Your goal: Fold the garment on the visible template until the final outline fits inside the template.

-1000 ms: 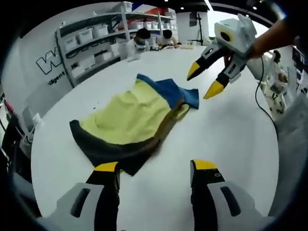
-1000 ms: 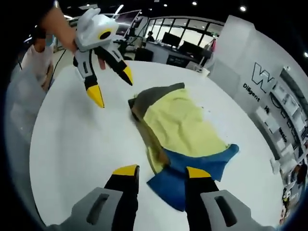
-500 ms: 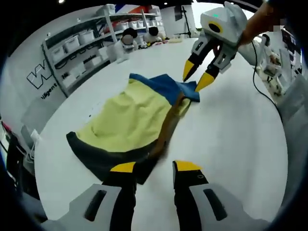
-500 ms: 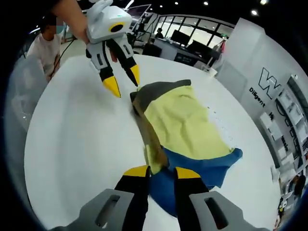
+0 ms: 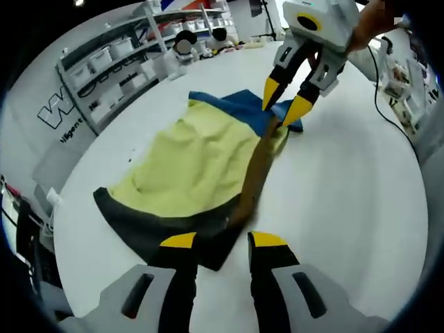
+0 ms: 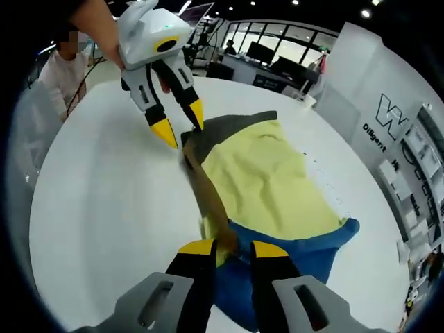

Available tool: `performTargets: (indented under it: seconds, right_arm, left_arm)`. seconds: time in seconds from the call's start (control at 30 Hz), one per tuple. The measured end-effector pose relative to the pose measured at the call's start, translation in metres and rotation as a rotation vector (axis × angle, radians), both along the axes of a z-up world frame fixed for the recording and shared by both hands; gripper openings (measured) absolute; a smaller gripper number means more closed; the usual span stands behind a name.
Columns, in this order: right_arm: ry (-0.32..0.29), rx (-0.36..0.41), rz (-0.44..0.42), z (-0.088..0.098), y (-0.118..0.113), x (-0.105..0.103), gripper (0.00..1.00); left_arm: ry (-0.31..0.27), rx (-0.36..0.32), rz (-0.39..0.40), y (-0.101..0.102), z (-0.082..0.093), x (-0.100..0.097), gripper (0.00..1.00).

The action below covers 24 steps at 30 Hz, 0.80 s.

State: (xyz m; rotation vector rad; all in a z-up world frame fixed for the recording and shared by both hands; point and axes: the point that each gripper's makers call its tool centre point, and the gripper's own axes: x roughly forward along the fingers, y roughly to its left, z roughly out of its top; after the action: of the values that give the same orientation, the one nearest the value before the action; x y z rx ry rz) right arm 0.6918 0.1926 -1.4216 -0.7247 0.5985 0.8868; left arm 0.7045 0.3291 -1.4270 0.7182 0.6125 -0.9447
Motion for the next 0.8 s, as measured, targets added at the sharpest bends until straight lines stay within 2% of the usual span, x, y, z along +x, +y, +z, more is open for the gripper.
performTargets:
  seconds: [0.23,0.3,0.37,0.47,0.6,0.73,0.8]
  right_arm:
    - [0.030,-0.020,-0.002,-0.013,-0.007,0.005,0.10]
    - [0.041,-0.014,-0.006,-0.014,-0.008,0.005,0.09]
    - [0.056,-0.015,-0.010,-0.017,-0.008,0.006,0.05]
    - [0.072,-0.025,-0.013,-0.020,-0.010,0.006,0.00]
    - [0.103,-0.008,-0.053,-0.021,-0.011,0.004,0.00]
    - [0.114,-0.027,-0.032,-0.024,-0.010,-0.003,0.00]
    - [0.134,-0.031,-0.025,-0.023,-0.009,-0.009,0.00]
  left_arm:
    - [0.033,0.012,0.026,-0.002,-0.010,0.007,0.25]
    - [0.056,0.007,0.034,-0.003,-0.012,0.007,0.17]
    - [0.054,0.014,0.028,-0.004,-0.013,0.007,0.09]
    - [0.076,0.003,0.053,-0.003,-0.013,0.008,0.09]
    - [0.093,0.011,0.061,-0.001,-0.015,0.004,0.05]
    - [0.150,-0.016,0.111,0.001,-0.016,-0.003,0.04]
    - [0.160,-0.016,0.113,0.002,-0.016,-0.005,0.03]
